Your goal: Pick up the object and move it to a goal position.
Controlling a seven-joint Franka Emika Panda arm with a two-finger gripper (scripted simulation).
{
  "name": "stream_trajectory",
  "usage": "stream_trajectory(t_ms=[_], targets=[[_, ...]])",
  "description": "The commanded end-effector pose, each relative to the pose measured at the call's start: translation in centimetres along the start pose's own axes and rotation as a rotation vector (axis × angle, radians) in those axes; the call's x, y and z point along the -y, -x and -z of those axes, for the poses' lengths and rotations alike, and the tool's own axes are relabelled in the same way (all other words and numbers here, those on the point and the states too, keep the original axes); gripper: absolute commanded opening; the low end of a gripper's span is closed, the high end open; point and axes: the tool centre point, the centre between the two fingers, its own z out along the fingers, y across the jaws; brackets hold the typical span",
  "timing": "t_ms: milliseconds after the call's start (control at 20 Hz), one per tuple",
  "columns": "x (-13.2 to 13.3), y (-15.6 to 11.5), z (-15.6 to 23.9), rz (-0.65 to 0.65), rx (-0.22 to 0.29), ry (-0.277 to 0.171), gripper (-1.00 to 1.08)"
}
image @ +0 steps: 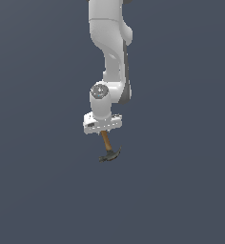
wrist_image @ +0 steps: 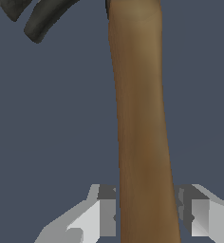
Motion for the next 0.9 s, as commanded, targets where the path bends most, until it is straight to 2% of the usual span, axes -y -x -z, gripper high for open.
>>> stream_trajectory(t_ms=[0,550,850], targets=[[2.3,-0.1,0.4,0.002,-0.002,0.0,-1.0],[15.5,-0.2,2.4,0.005,-0.001,-0.001,-1.0],[20.8,-0.4,3.2,0.005,0.0,-0.001,-1.0]])
